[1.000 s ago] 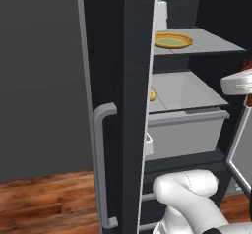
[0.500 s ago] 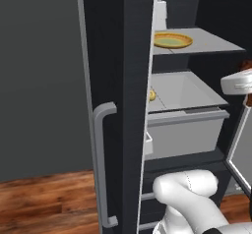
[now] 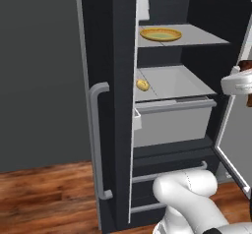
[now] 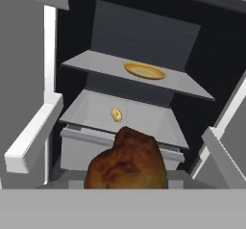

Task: Transport the chicken drumstick from the fridge to the microwave and turn on the microwave.

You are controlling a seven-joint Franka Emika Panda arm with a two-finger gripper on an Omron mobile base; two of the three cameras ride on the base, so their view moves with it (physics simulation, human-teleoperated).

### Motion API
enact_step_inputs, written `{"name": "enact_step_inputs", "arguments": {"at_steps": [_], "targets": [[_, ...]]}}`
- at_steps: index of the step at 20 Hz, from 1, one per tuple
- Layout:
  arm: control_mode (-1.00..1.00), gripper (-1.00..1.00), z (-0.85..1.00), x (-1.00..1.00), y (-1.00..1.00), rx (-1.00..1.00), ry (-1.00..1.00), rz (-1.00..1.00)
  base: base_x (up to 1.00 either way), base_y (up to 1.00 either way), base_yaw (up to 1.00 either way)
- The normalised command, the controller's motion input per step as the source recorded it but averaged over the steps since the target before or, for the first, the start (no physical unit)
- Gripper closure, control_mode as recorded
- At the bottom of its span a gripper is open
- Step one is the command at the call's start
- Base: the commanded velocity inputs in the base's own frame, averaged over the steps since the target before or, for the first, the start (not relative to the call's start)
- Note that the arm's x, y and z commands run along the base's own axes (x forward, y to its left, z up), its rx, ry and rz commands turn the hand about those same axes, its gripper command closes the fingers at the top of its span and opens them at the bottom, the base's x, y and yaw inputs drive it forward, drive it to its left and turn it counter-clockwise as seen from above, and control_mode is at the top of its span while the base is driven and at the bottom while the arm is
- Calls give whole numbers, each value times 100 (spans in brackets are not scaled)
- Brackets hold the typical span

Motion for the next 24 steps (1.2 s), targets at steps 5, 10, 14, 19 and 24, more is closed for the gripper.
{"name": "enact_step_inputs", "arguments": {"at_steps": [5, 10, 14, 19, 24], "targets": [[100, 100, 0, 0, 0, 0, 0, 0, -31, -4, -7], [100, 100, 0, 0, 0, 0, 0, 0, -4, -4, -1], [100, 100, 0, 0, 0, 0, 0, 0, -17, -14, -12], [100, 100, 0, 0, 0, 0, 0, 0, -17, -22, -30], [100, 100, 0, 0, 0, 0, 0, 0, -23, -25, -32]]}}
